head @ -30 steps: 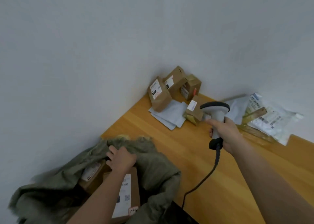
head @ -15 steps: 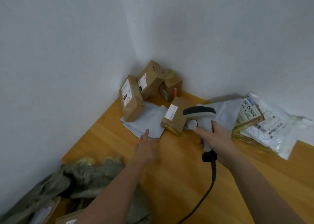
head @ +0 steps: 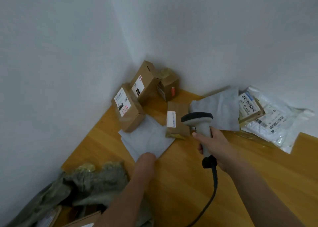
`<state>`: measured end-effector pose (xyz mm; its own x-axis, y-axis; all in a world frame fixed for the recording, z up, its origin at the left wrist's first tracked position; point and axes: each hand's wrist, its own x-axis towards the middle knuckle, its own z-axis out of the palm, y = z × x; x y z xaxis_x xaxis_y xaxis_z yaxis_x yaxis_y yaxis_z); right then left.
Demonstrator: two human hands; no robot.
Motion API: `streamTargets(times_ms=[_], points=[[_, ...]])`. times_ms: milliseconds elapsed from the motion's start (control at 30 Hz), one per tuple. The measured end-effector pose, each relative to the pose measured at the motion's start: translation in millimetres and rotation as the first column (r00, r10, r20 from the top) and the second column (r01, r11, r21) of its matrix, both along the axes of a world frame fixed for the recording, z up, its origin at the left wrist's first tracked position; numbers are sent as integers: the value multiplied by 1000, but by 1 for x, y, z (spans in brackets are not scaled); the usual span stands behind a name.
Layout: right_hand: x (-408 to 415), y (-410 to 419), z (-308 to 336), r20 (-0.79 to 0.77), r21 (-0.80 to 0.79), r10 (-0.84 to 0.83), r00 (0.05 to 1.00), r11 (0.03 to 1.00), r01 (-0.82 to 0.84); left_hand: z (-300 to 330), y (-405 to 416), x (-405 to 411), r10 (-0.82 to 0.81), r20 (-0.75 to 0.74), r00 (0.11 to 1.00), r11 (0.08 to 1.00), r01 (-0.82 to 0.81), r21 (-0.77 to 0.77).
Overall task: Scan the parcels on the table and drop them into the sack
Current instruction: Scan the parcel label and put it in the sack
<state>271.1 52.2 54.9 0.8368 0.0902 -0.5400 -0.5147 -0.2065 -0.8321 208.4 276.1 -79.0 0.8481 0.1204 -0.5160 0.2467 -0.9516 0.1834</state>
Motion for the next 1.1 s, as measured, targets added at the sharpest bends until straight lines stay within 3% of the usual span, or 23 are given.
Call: streamTargets(times_ms=[67,167,300,400,467,533,600,667,700,867,1000,1100], points=[[-9,-2,4,12,19,-26,1000,999,25,-3,3,-22,14,31,999,999,-13,-42],[-22,-7,9,30,25,-53,998,998,53,16,6,-33,228,165,960,951,-183,-251],[-40,-3,15,25,60,-148,989,987,147,73,8,-23,460,304,834,825,-275,-494],[-51,12,22,0,138,-253,968,958,250,127,11,-22,631,248,735,664,-346,-662],[-57,23,27,-12,197,-327,945,926,322,153,18,-24,775,36,631,387,-429,-817],[-63,32,33,-15,227,-373,928,902,367,172,22,-26,800,-289,526,-32,-443,-896],[-68,36,39,-1,237,-378,926,899,367,187,26,-30,719,-528,451,-395,-360,-845],[-71,38,46,12,267,-365,931,898,349,194,28,-35,615,-666,422,-608,-285,-741],[-72,38,49,8,292,-360,933,893,342,195,29,-37,579,-697,422,-650,-277,-708],[-79,34,59,-17,356,-343,939,876,327,196,28,-42,557,-711,429,-639,-326,-697],[-80,28,67,81,272,-347,934,910,314,201,31,-49,596,-621,509,-477,-397,-784],[-78,17,78,193,134,-227,955,970,204,208,37,-51,645,-534,547,-378,-379,-845]])
